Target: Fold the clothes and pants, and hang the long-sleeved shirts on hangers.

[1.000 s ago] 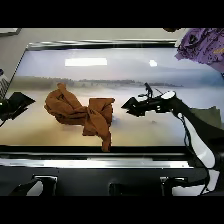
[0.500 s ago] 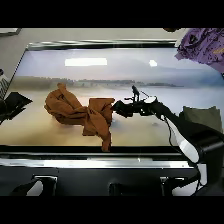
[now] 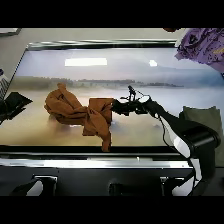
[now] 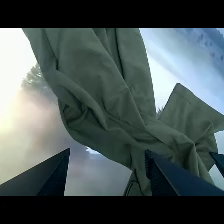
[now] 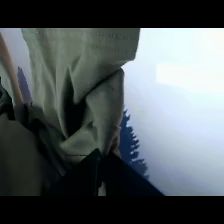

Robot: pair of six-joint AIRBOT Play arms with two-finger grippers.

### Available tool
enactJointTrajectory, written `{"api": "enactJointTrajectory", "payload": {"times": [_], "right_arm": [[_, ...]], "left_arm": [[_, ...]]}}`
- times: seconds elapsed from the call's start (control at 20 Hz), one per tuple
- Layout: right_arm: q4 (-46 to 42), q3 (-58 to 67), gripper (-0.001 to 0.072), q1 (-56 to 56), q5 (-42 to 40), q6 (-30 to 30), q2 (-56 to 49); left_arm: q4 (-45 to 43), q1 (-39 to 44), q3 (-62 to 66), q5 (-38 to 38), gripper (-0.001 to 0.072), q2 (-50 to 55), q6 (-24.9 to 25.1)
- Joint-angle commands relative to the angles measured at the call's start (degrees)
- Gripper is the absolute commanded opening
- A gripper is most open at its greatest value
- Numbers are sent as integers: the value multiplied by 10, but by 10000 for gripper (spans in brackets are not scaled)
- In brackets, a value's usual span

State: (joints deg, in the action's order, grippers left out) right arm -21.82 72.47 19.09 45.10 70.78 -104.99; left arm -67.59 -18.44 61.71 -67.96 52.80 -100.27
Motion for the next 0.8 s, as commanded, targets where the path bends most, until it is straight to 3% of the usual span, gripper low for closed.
{"api": "enactJointTrajectory", "payload": {"times": [0.0,0.25,0.35,0.6,0.75], "right_arm": [[-9,3,31,0,27,0,2],[-175,3,30,0,39,83,56],[-242,3,31,0,51,122,81],[-321,3,31,0,79,181,119],[-383,3,31,0,97,221,143]], "left_arm": [[0,-1,0,-3,545,7,-2],[1,0,-64,20,531,62,18],[16,-1,-123,60,531,88,42],[127,-1,-191,159,529,168,164],[132,-1,-190,242,529,183,165]]}}
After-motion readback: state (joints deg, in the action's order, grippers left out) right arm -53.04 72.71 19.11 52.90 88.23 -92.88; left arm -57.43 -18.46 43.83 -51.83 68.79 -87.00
